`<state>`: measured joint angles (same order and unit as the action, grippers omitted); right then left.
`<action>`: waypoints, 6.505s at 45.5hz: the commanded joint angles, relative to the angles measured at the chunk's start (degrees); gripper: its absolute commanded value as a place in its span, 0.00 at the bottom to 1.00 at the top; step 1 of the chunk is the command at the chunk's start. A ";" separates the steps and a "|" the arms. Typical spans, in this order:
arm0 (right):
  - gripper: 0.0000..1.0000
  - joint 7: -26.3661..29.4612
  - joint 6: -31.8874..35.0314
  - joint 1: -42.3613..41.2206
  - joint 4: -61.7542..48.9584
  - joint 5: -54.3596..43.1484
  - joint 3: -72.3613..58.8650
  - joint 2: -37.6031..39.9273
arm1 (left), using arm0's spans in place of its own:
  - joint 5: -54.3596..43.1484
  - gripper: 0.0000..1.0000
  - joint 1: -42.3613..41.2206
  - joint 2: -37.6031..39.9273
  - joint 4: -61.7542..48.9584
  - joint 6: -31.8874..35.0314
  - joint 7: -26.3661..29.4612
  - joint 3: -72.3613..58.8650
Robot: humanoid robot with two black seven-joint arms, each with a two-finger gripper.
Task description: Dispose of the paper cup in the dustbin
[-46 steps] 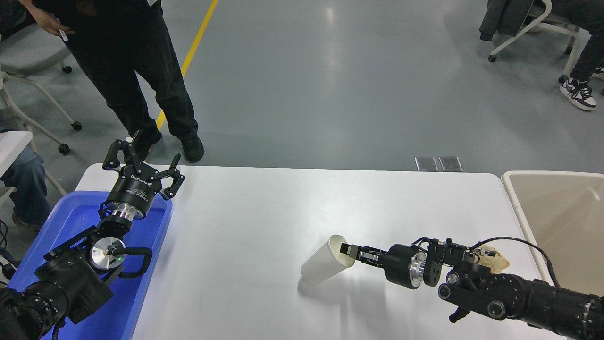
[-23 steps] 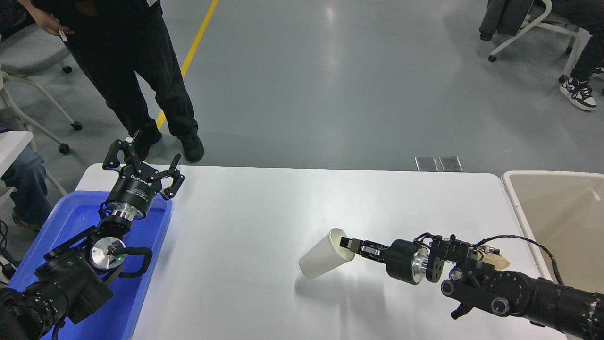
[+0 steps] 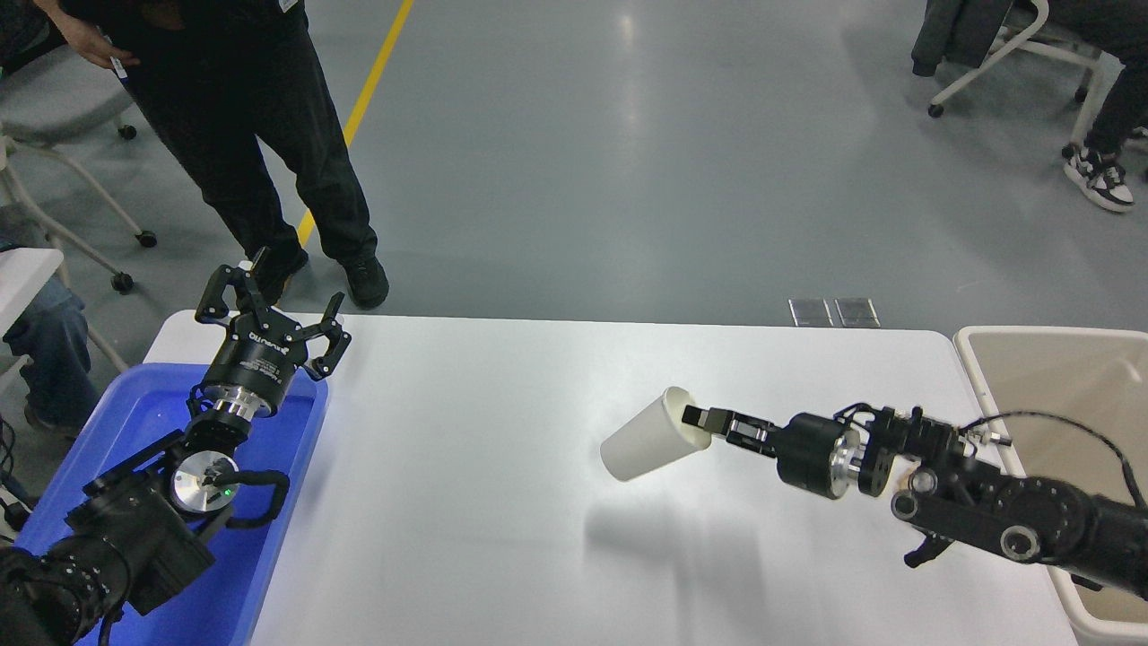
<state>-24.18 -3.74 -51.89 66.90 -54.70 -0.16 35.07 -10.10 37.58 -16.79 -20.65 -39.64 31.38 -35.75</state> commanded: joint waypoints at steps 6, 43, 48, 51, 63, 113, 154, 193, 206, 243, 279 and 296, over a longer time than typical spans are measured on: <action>0.00 0.63 2.07 -6.81 10.44 3.28 -1.24 12.82 | -0.01 1.00 -0.05 0.00 0.00 0.00 0.00 -0.02; 0.00 0.01 5.49 -11.12 12.39 8.81 -1.86 26.88 | -0.01 1.00 -0.05 0.00 0.00 0.00 0.00 -0.02; 0.00 -1.39 7.16 -10.86 8.34 13.38 -1.86 28.82 | -0.01 1.00 -0.05 0.00 0.00 0.00 0.00 -0.02; 0.00 -2.71 8.83 -10.68 5.18 15.84 -2.03 29.44 | -0.01 1.00 -0.05 0.00 0.00 0.09 0.00 -0.02; 0.00 -5.70 16.56 -8.49 -10.72 25.25 -2.03 30.32 | -0.01 1.00 -0.05 0.00 0.00 0.00 0.00 -0.02; 0.00 3.52 20.17 16.03 -54.94 59.17 -0.80 11.78 | -0.09 1.00 0.04 0.00 0.00 0.09 0.09 0.07; 0.00 29.55 -0.83 19.11 -60.92 66.56 20.55 -5.01 | -0.09 1.00 0.04 0.00 0.09 0.18 0.09 0.07; 0.59 29.37 -1.71 19.11 -60.92 66.47 20.55 -6.86 | -0.09 1.00 0.04 0.00 0.00 0.18 0.09 0.07; 0.98 29.28 -0.92 18.67 -60.75 66.47 20.73 -6.33 | -0.09 1.00 0.04 0.00 0.00 0.18 0.09 0.07; 0.99 23.40 11.29 1.10 -37.29 65.59 20.73 0.61 | -0.09 1.00 0.04 0.00 0.00 0.18 0.09 0.07; 1.00 21.55 12.88 5.66 -13.90 55.22 28.81 -8.88 | -0.09 1.00 0.04 0.00 0.00 0.18 0.09 0.07; 1.00 20.23 14.19 13.66 -13.02 55.14 45.25 -18.90 | -0.09 1.00 0.04 0.00 0.00 0.27 0.17 0.07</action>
<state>-2.76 9.26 -42.42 53.34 0.75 37.56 22.38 -10.19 37.60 -16.79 -20.63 -39.38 31.46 -35.68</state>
